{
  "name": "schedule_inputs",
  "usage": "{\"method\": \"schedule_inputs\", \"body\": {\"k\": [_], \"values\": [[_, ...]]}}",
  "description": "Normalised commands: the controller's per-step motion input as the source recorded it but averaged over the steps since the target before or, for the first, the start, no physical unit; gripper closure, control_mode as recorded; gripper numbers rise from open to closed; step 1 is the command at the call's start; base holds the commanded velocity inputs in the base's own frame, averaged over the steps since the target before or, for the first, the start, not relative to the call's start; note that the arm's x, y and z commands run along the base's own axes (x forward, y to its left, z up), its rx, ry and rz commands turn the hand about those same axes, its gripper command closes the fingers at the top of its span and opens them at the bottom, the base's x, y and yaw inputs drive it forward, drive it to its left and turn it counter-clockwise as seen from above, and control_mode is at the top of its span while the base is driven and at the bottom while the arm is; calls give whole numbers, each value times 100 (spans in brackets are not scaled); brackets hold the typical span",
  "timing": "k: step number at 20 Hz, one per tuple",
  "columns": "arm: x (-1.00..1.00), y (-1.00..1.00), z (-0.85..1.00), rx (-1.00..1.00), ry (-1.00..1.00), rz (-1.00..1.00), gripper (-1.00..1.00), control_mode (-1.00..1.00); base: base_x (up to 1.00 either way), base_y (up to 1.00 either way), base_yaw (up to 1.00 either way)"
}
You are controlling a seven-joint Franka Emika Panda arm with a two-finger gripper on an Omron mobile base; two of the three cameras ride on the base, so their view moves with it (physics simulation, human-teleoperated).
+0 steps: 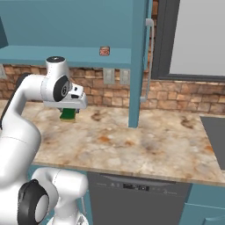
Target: Pick up the bar soap and sponge from the sink, and place them back in the cabinet, and close the cabinet doors.
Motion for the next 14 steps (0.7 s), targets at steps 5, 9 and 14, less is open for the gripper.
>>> {"method": "schedule_inputs", "body": {"k": [5, 9, 14], "values": [[2, 0, 10, 0, -3, 1, 100, -100, 2, 0, 0], [5, 13, 39, -1, -15, 3, 100, -100, 0, 0, 0], [17, 37, 53, -3, -22, 0, 100, -100, 0, 0, 0]]}}
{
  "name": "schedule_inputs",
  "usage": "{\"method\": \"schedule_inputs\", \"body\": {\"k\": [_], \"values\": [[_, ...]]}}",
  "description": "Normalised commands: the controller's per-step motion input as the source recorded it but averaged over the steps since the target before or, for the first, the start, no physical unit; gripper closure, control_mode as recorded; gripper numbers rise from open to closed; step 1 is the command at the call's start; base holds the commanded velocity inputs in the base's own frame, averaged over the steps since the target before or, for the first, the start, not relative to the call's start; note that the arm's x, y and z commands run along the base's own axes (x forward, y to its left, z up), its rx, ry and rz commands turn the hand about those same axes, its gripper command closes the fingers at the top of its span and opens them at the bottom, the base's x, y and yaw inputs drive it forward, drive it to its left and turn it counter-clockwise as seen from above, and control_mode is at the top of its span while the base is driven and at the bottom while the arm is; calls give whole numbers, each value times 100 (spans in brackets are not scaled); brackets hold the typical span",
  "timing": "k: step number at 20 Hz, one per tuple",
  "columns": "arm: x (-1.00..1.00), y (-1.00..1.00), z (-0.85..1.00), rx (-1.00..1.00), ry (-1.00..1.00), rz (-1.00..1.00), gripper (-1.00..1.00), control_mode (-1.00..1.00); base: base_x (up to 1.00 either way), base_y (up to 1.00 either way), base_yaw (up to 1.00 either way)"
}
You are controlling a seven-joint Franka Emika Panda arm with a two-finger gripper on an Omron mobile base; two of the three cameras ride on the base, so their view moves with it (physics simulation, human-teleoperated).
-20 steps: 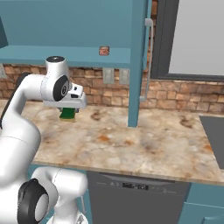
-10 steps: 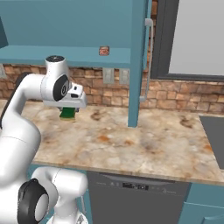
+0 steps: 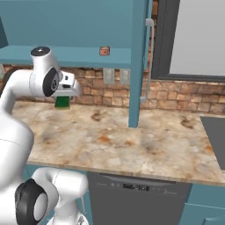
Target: Pick up the bar soap and sponge from the sink, and place them back in the cabinet, and close the cabinet doors.
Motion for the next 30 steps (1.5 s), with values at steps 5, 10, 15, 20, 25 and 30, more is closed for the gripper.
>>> {"method": "schedule_inputs", "body": {"k": [5, 10, 15, 20, 25, 30], "values": [[9, 20, 58, 0, -31, 1, 100, -100, 0, 0, 0], [21, 1, 41, 0, -25, 0, 100, -100, 0, 0, 0], [50, 0, 32, 0, -14, 0, 100, -100, 0, 0, 0], [67, 0, 33, 1, -1, 0, 100, -100, 0, 0, 0], [51, 0, 36, 1, 0, 0, 100, -100, 0, 0, 0], [39, 0, 36, 0, 0, 0, 100, -100, 0, 0, 0]]}}
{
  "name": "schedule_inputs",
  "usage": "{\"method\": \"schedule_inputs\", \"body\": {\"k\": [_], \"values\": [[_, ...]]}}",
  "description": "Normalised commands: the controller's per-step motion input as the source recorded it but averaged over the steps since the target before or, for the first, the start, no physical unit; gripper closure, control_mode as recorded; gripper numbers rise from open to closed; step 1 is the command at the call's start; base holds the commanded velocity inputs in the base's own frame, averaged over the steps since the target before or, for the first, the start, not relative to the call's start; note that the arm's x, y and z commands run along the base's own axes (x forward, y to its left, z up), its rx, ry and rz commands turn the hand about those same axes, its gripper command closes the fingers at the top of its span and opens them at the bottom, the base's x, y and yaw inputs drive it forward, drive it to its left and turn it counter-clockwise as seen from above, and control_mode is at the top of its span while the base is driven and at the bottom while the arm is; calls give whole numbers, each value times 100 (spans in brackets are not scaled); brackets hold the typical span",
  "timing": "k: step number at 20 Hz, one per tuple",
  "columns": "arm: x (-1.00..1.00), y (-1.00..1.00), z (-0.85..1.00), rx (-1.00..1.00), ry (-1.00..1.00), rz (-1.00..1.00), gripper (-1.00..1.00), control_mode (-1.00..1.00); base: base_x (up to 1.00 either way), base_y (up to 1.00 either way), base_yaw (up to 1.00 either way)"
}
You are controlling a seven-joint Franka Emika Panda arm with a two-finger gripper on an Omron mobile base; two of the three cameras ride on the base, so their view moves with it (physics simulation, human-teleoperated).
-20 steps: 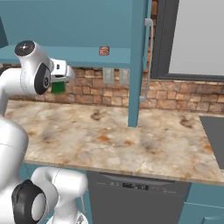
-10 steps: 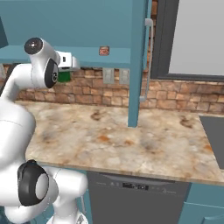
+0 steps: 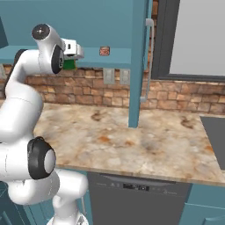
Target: Pick up the bar soap and sponge from the sink, and place them back in the cabinet, and close the cabinet doors.
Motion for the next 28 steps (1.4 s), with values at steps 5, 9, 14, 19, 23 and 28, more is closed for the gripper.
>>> {"method": "schedule_inputs", "body": {"k": [5, 9, 14, 19, 23, 28], "values": [[46, 0, 1, 0, -3, 3, 100, -100, 0, 0, 0], [52, 0, 0, 0, -2, 3, 100, -100, 0, 0, 0], [48, 0, 0, 0, -12, 5, 100, -100, 0, 0, 0], [44, 0, 0, 0, -13, 3, 100, -100, 0, 0, 0], [52, 0, 0, 0, -6, 0, 100, -100, 0, 0, 0], [37, 0, 0, 0, 0, 1, 100, -100, 0, 0, 0]]}}
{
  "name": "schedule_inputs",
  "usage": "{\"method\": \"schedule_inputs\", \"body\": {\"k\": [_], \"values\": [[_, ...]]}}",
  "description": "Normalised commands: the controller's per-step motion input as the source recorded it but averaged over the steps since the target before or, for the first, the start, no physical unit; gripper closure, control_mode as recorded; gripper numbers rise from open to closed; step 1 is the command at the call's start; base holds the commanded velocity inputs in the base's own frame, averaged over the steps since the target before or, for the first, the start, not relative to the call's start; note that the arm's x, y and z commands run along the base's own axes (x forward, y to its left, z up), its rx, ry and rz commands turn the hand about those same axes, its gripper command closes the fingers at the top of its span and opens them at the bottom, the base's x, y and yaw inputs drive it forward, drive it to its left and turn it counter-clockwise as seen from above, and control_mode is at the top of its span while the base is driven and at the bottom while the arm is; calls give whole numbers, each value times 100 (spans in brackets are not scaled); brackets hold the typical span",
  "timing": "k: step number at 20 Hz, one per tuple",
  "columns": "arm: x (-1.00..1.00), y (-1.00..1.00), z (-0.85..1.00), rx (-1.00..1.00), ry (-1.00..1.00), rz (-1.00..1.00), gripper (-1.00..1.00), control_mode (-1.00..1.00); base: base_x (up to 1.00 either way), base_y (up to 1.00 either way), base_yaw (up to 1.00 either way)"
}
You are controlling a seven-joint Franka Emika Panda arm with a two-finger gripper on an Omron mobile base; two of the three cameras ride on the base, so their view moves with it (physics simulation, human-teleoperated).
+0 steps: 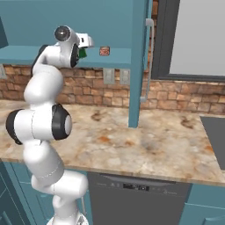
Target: Pick up the bar soap and sponge from the sink, and place them back in the cabinet, and close the cabinet doors.
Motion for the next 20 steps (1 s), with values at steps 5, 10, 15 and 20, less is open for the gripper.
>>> {"method": "schedule_inputs", "body": {"k": [5, 10, 15, 20], "values": [[34, 0, 0, 0, 0, 0, 100, -100, 0, 0, 0], [31, 5, -7, 0, 0, 0, 100, -100, 0, 0, 0], [22, 9, -21, 0, 0, 0, 100, -100, 0, 0, 0], [28, 9, -27, 0, 0, 0, 100, -100, 0, 0, 0]]}}
